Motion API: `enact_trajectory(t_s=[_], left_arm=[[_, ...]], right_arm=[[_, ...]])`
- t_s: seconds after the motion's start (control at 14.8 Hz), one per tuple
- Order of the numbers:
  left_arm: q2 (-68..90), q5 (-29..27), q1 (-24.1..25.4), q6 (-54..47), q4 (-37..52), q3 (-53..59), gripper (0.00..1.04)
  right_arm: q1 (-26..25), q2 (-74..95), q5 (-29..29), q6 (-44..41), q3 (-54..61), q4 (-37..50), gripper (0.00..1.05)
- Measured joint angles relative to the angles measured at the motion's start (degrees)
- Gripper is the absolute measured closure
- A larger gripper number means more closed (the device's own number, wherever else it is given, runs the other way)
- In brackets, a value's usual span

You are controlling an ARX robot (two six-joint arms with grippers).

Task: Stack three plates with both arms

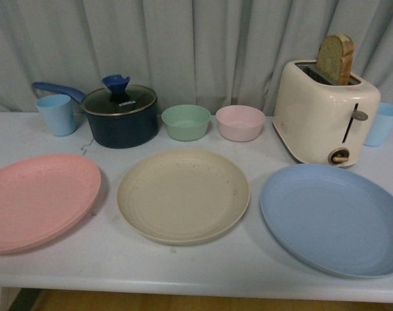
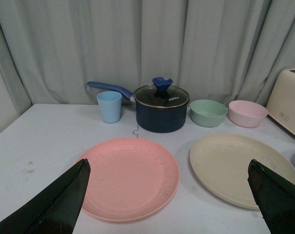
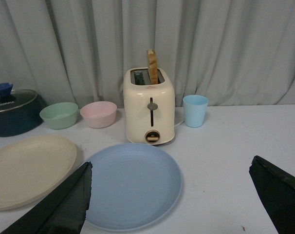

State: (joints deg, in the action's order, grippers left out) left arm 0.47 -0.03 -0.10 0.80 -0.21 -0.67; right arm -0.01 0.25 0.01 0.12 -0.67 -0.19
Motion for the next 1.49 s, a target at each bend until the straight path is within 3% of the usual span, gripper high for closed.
enact_trajectory(t_s=[1.49], left_arm=[[0.0,0.0,0.0,0.0,0.0,0.0,0.07]], right_arm=[[0.0,0.0,0.0,-0.02,0.0,-0.02,0.06]])
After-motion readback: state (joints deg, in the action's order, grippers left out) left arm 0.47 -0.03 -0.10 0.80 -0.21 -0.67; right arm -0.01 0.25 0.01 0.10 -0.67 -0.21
